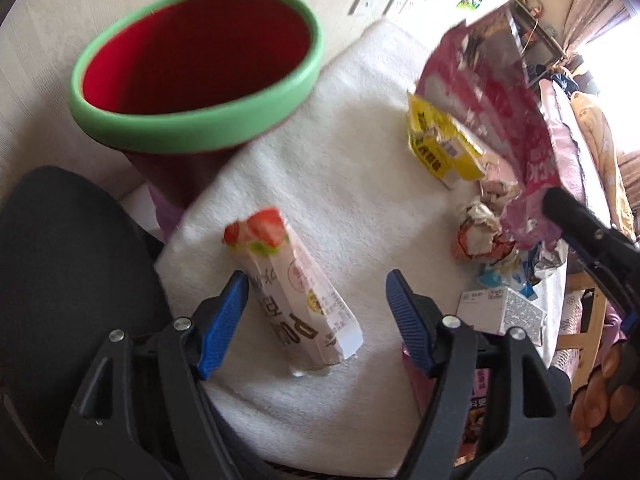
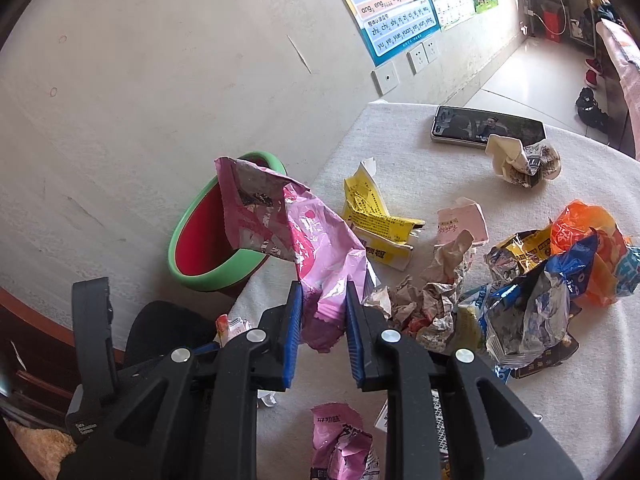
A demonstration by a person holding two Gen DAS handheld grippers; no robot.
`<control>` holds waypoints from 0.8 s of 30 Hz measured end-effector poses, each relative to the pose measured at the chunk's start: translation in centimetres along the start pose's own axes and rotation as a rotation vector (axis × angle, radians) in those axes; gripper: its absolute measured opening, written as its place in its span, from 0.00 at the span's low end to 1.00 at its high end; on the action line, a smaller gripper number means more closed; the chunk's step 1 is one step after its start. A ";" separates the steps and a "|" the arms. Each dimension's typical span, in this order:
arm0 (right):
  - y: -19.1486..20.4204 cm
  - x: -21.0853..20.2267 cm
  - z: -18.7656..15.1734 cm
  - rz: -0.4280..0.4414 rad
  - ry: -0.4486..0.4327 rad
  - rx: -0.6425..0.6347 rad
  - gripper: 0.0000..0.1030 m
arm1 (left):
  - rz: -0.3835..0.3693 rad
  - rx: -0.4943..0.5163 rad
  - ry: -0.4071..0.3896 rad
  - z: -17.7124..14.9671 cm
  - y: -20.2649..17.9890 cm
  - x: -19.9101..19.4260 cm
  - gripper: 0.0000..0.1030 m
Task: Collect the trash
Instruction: 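Lower the left tool to the white snack wrapper and close on it, then carry the wrapper over the red bucket and open the left tool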
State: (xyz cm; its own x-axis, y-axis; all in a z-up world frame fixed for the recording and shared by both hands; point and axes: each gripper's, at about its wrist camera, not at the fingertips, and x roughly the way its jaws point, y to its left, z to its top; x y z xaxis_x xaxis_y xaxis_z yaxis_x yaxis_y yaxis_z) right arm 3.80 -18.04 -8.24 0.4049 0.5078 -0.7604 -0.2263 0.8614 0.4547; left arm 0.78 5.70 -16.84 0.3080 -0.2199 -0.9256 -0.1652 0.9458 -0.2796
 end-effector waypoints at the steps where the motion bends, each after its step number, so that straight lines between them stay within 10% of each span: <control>1: 0.0 -0.1 0.0 0.000 -0.001 0.000 0.20 | -0.017 -0.005 0.019 0.0 0.0 0.5 0.65; 7: 0.1 -0.2 0.1 -0.004 -0.008 0.004 0.20 | -0.094 -0.061 0.067 -0.6 1.0 1.1 0.32; 24: 7.2 7.1 5.2 0.116 0.065 -0.062 0.21 | 0.016 -0.141 -0.319 8.4 9.5 -7.3 0.30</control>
State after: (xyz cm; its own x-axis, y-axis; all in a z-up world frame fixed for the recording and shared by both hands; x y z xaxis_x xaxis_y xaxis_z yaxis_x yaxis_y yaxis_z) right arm 9.71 -8.26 -7.96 0.3154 0.6019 -0.7336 -0.3233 0.7950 0.5132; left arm 4.84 18.36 -10.56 0.5777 -0.0984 -0.8103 -0.2932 0.9015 -0.3184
